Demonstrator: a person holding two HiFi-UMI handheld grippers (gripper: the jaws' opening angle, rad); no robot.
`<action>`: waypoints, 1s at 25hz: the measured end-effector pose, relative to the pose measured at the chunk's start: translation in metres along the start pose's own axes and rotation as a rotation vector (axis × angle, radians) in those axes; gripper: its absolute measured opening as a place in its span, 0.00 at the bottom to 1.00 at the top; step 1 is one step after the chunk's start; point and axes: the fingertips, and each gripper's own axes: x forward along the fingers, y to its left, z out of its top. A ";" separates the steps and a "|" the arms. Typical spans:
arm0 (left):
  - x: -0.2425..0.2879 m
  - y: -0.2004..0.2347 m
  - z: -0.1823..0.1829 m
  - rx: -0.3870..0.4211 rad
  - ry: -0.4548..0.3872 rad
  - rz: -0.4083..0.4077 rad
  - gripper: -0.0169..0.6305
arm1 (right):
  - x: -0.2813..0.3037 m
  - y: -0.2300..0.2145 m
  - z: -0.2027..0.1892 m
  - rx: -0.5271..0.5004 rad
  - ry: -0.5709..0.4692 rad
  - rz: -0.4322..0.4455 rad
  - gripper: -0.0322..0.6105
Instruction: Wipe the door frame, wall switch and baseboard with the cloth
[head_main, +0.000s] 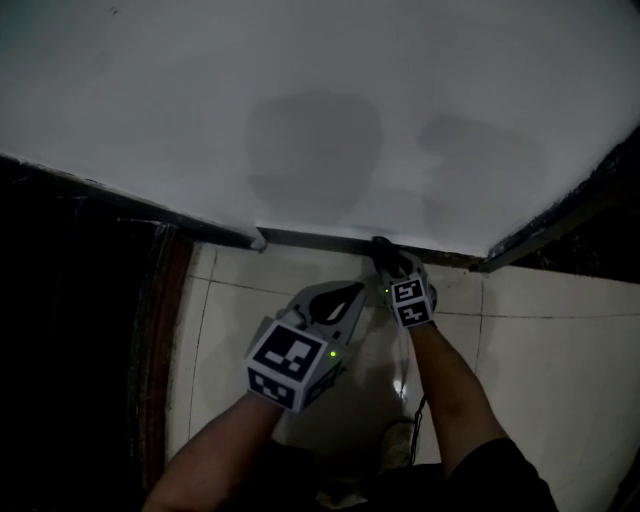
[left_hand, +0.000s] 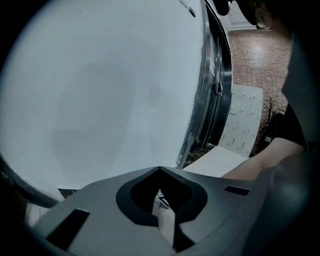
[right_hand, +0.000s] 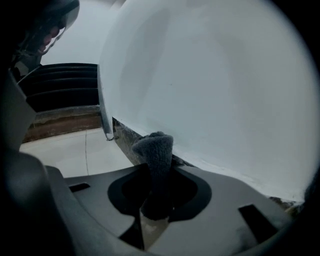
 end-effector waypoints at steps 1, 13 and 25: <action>0.004 -0.003 -0.001 0.000 0.003 -0.007 0.03 | -0.003 -0.006 -0.003 0.002 0.002 -0.005 0.19; 0.034 -0.025 -0.009 -0.013 0.037 -0.031 0.03 | -0.037 -0.058 -0.033 0.057 0.021 -0.076 0.19; 0.056 -0.040 -0.017 -0.026 0.057 -0.052 0.03 | -0.065 -0.106 -0.062 0.097 0.035 -0.148 0.19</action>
